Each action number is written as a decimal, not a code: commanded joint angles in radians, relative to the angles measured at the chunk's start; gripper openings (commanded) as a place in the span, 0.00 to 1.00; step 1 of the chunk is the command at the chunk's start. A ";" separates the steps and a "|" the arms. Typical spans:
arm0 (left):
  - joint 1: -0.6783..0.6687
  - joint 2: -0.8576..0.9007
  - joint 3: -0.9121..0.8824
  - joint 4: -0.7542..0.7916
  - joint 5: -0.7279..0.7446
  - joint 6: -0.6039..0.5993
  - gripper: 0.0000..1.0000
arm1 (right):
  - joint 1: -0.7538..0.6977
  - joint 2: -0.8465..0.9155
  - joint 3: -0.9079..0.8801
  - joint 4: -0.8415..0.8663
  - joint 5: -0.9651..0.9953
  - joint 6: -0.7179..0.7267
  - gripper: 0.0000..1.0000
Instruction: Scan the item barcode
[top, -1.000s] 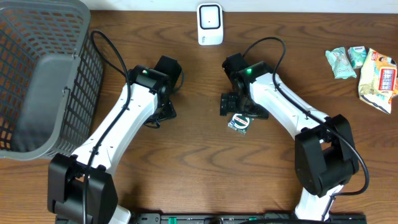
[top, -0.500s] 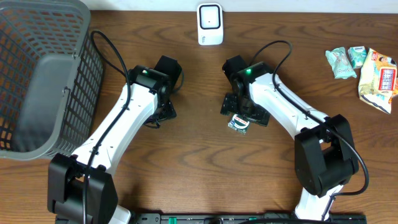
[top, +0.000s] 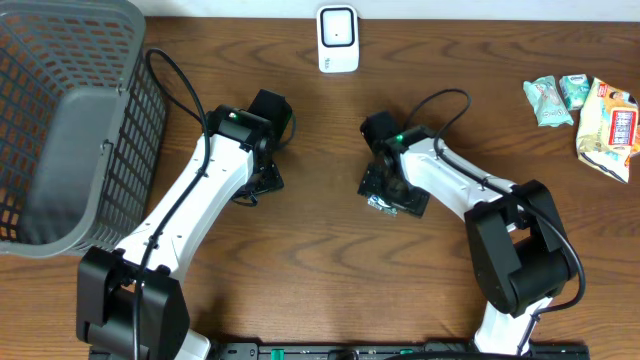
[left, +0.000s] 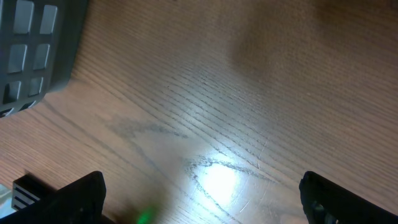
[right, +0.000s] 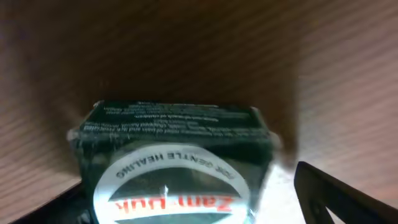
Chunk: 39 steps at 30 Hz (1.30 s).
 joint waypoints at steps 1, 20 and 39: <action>0.002 -0.005 -0.005 -0.006 -0.016 -0.008 0.98 | -0.009 -0.016 -0.045 0.033 -0.017 0.012 0.89; 0.002 -0.005 -0.005 -0.006 -0.016 -0.009 0.98 | -0.030 -0.017 -0.066 0.082 -0.016 -0.192 0.67; 0.002 -0.005 -0.005 -0.006 -0.016 -0.008 0.98 | -0.025 -0.016 -0.072 0.073 -0.025 -0.180 0.63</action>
